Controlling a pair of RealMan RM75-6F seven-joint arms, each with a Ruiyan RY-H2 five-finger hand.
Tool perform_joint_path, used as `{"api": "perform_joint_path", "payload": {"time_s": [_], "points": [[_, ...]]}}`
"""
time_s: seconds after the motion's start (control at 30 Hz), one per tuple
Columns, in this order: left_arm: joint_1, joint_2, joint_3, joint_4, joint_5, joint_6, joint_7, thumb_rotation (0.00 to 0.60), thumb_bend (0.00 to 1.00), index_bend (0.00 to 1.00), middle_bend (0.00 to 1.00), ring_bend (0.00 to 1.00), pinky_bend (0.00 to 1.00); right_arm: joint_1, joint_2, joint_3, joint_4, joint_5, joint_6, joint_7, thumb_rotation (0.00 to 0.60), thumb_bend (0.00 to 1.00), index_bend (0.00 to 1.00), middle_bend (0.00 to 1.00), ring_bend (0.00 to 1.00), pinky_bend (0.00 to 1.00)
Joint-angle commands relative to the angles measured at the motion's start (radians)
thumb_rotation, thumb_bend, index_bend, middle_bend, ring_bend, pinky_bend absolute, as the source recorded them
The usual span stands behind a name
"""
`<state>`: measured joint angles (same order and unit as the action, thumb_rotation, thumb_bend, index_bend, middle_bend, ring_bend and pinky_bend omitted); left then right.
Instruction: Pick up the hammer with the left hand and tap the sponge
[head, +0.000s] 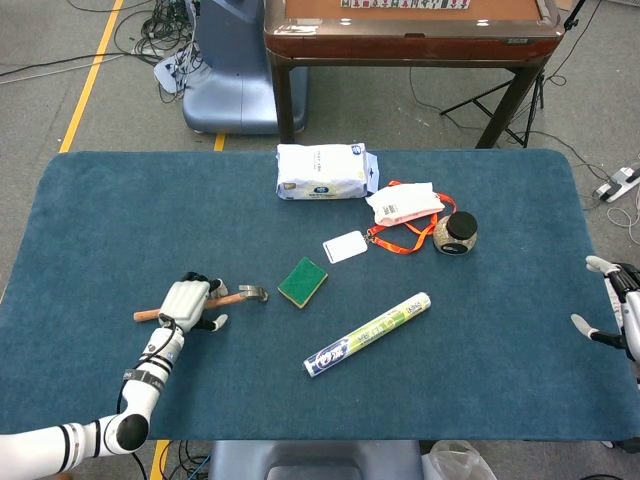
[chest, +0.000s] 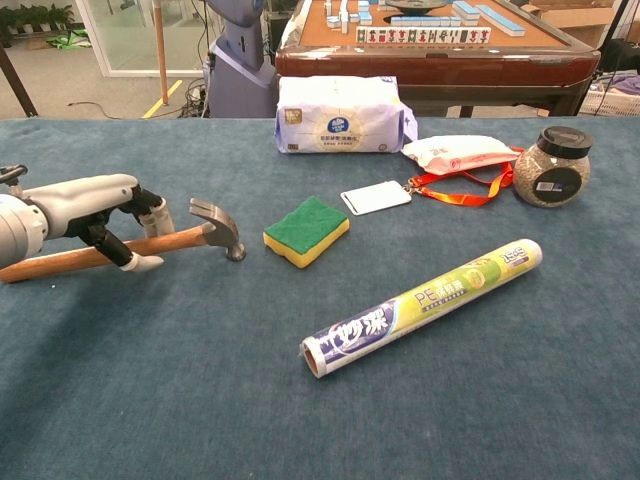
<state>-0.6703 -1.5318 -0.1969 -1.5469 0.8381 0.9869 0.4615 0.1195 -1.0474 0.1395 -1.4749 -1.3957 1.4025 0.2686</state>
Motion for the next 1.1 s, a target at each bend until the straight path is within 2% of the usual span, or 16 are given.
{"api": "perform_joint_path", "payload": {"time_s": [0.03,0.47,1.1], "points": [[-0.004,-0.004,0.002,0.005,0.0,-0.001,-0.002,0.6,0.24,0.39,0.44,0.24,0.1,-0.001,0.0,0.0,-0.001,0.0,0.001,-0.001,0.6,0.16,0.21,0.26,0.16,0.21],[-0.022,-0.02,0.014,0.038,-0.01,-0.003,-0.007,0.6,0.35,0.41,0.46,0.26,0.1,-0.007,0.008,-0.002,-0.009,0.0,0.004,0.002,0.6,0.16,0.21,0.26,0.16,0.21],[-0.035,-0.036,0.023,0.081,-0.019,-0.011,-0.025,0.6,0.41,0.46,0.51,0.31,0.1,-0.008,0.009,0.001,-0.018,0.008,0.001,-0.011,0.6,0.16,0.21,0.26,0.16,0.21]]}}
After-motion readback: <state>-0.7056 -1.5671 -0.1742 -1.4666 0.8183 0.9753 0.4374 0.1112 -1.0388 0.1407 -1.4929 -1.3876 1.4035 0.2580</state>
